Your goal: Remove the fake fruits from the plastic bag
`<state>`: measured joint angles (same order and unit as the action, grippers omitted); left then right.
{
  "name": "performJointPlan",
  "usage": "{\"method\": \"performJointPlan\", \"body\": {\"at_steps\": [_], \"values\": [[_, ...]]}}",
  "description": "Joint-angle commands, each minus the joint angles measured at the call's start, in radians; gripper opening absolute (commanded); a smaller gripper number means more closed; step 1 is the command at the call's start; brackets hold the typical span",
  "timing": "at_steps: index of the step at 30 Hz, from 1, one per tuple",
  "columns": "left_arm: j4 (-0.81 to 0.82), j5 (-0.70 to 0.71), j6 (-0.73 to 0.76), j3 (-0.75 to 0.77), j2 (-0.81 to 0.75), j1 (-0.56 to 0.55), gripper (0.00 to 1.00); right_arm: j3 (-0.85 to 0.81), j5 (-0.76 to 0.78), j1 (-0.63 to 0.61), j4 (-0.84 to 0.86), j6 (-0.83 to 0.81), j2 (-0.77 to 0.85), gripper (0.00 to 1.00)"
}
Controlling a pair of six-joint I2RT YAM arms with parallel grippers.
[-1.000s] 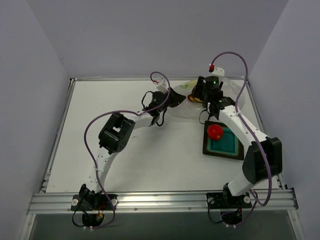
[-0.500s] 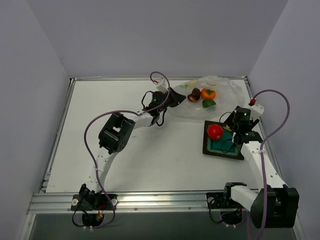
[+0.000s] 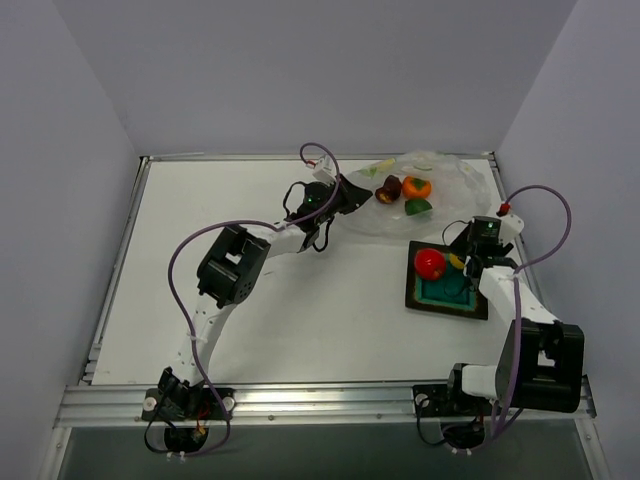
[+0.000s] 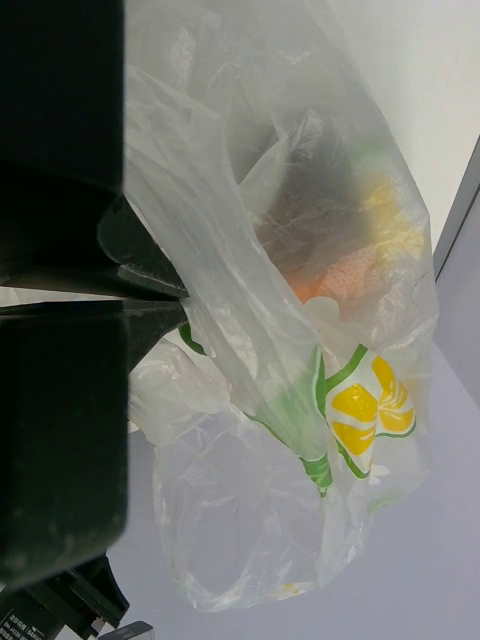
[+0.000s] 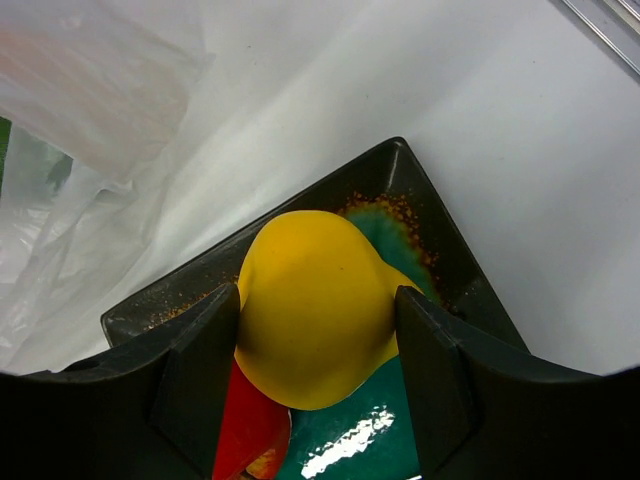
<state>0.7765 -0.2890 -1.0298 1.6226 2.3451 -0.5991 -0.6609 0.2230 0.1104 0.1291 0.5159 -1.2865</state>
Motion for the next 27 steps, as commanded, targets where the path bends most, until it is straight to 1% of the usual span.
{"method": "performJointPlan", "body": {"at_steps": [1, 3, 4, 7, 9, 10, 11, 12, 13, 14, 15, 16, 17, 18, 19, 20, 21, 22, 23, 24, 27], "values": [[0.076, -0.016, -0.010, 0.023, -0.029, 0.004, 0.02, 0.012, -0.030, 0.003, 0.043, 0.016, 0.010, 0.52], [0.078, -0.016, -0.012, 0.022, -0.032, 0.004, 0.02, 0.023, -0.017, 0.003, 0.037, 0.018, 0.018, 0.66], [0.078, -0.016, -0.010, 0.020, -0.033, 0.004, 0.02, 0.024, -0.016, 0.003, 0.032, 0.016, 0.019, 0.74], [0.078, -0.018, -0.012, 0.020, -0.036, 0.004, 0.02, 0.020, -0.027, 0.003, 0.004, 0.007, 0.044, 0.78], [0.079, -0.016, -0.012, 0.020, -0.040, 0.002, 0.02, 0.000, -0.024, 0.002, -0.023, -0.004, 0.082, 0.79], [0.079, -0.018, -0.012, 0.020, -0.040, 0.004, 0.02, -0.009, -0.022, 0.002, -0.034, -0.008, 0.098, 0.79], [0.081, -0.018, -0.013, 0.019, -0.040, 0.002, 0.02, -0.020, -0.022, -0.008, -0.051, -0.014, 0.133, 0.75], [0.083, -0.018, -0.015, 0.019, -0.040, 0.002, 0.02, -0.046, -0.024, -0.020, -0.051, -0.034, 0.151, 0.65], [0.083, -0.018, -0.013, 0.019, -0.040, 0.001, 0.03, -0.061, -0.027, -0.037, -0.049, -0.045, 0.162, 0.60], [0.084, -0.018, -0.013, 0.019, -0.038, -0.001, 0.02, -0.081, -0.028, -0.082, -0.051, -0.060, 0.170, 0.55], [0.084, -0.018, -0.013, 0.019, -0.038, 0.001, 0.02, -0.103, -0.018, -0.113, -0.049, -0.098, 0.162, 0.46], [0.084, -0.018, -0.015, 0.019, -0.040, -0.001, 0.02, -0.156, -0.004, -0.162, -0.048, -0.123, 0.148, 0.42], [0.084, -0.018, -0.013, 0.017, -0.040, -0.001, 0.02, -0.187, 0.007, -0.199, -0.049, -0.148, 0.097, 0.40], [0.084, -0.018, -0.012, 0.019, -0.041, -0.002, 0.02, -0.218, 0.001, -0.257, -0.049, -0.172, 0.060, 0.40], [0.084, -0.018, -0.012, 0.017, -0.041, -0.001, 0.02, -0.276, -0.005, -0.277, -0.049, -0.215, 0.026, 0.40], [0.083, -0.018, -0.010, 0.016, -0.043, -0.001, 0.02, -0.304, -0.013, -0.293, -0.045, -0.235, -0.047, 0.41], [0.083, -0.018, -0.009, 0.016, -0.044, -0.001, 0.03, -0.330, -0.019, -0.317, -0.036, -0.255, -0.086, 0.46], [0.083, -0.018, -0.009, 0.016, -0.044, -0.002, 0.02, -0.353, -0.040, -0.324, -0.025, -0.302, -0.121, 0.50], [0.084, -0.018, -0.010, 0.014, -0.046, -0.001, 0.02, -0.406, -0.048, -0.324, -0.020, -0.321, -0.196, 0.53], [0.084, -0.018, -0.010, 0.016, -0.046, -0.002, 0.02, -0.436, -0.051, -0.324, -0.022, -0.336, -0.235, 0.58], [0.089, -0.021, -0.019, 0.017, -0.041, 0.001, 0.02, -0.545, -0.079, -0.322, -0.029, -0.398, -0.359, 0.63]]}}
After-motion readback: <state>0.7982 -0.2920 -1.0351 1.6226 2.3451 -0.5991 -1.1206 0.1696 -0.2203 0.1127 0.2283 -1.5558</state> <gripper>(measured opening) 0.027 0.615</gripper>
